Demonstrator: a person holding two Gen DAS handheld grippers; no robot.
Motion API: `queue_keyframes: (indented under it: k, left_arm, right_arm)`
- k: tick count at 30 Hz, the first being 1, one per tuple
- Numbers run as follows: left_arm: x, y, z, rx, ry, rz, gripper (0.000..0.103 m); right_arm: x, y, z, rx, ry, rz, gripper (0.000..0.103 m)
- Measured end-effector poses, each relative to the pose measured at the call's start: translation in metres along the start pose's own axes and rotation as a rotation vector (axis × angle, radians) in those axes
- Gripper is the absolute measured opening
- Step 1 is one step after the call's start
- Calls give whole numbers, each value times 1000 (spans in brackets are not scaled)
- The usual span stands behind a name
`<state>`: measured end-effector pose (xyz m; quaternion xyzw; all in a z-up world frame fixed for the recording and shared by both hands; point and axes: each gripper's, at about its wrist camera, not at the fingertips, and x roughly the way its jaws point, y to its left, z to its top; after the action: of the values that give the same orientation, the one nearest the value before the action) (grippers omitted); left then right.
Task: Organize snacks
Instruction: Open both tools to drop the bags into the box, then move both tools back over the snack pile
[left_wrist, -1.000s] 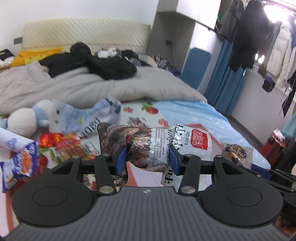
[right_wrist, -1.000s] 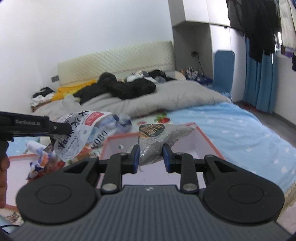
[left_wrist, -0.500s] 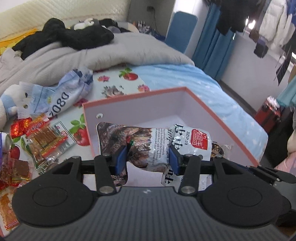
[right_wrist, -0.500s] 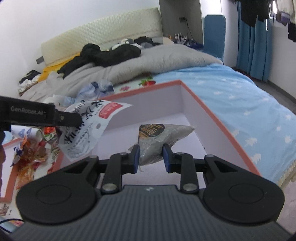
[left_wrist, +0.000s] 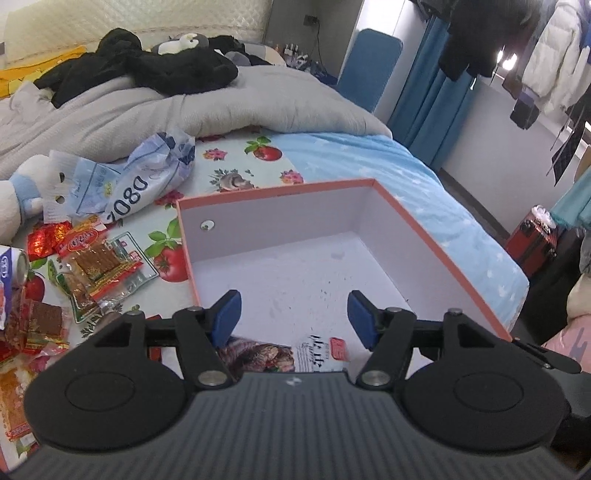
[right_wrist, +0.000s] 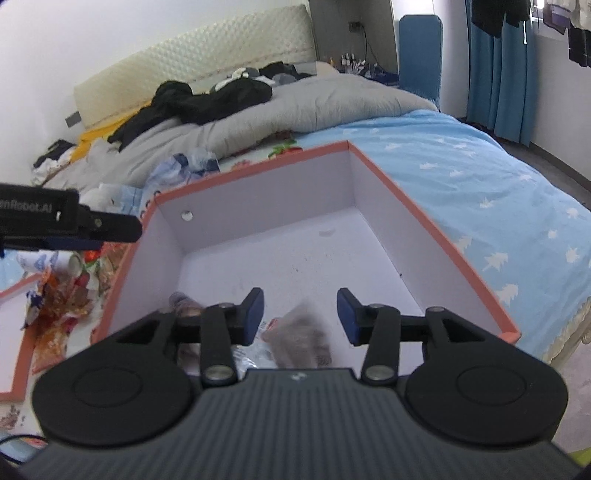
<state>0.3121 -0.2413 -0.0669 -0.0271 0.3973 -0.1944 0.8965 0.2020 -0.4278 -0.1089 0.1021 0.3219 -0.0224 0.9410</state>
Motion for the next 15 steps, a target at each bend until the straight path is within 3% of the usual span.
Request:
queue_keyframes:
  k: [15]
  left_arm:
    - [-97,7,5,-2,-175,-7,69]
  right_arm:
    - [-59,30,28,-20,-167,58,46]
